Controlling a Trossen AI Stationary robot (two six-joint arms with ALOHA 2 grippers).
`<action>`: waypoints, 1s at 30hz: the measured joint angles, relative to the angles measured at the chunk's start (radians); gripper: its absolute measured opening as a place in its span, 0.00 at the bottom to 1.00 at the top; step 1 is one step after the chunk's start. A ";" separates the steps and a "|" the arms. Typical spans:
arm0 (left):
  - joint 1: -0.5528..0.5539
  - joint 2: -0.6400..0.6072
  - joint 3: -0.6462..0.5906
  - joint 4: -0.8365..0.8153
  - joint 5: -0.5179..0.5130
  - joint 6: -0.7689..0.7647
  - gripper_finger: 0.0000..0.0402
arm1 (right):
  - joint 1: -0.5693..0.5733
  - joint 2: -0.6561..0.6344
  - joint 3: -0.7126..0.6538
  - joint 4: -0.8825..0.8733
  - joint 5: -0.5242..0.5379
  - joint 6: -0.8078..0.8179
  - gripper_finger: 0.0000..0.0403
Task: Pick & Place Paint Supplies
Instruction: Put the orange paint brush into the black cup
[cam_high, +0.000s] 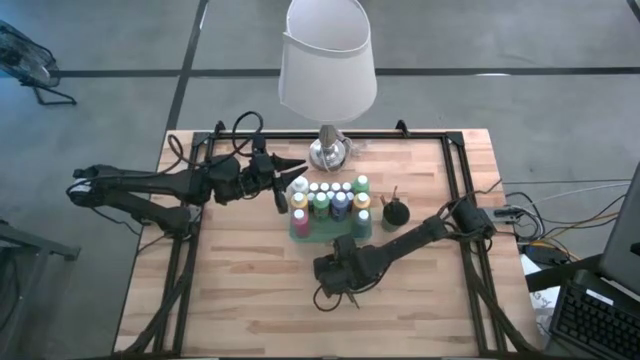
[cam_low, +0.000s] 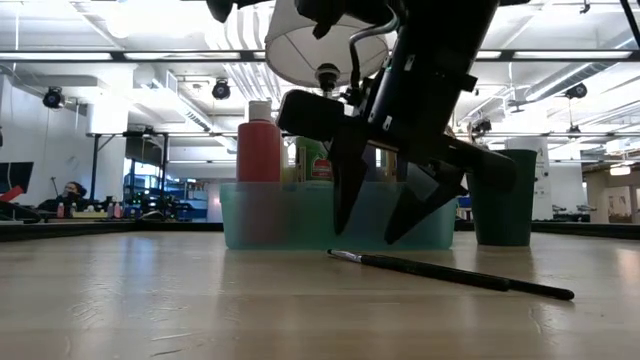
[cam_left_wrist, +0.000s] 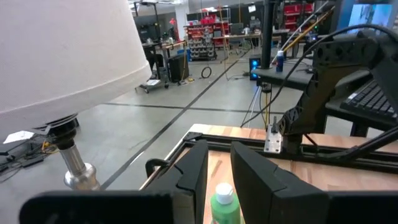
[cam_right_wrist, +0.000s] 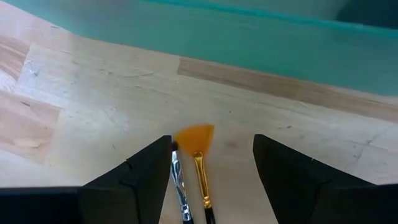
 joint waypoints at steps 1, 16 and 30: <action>0.000 0.000 0.000 0.001 0.000 0.000 0.19 | -0.001 0.000 -0.003 0.002 0.000 -0.002 0.55; 0.000 0.000 0.000 0.002 0.000 0.000 0.19 | -0.030 -0.004 -0.063 0.101 -0.020 -0.062 0.52; 0.000 0.000 0.000 0.002 0.000 0.007 0.19 | -0.053 -0.004 -0.063 0.092 -0.096 -0.155 0.45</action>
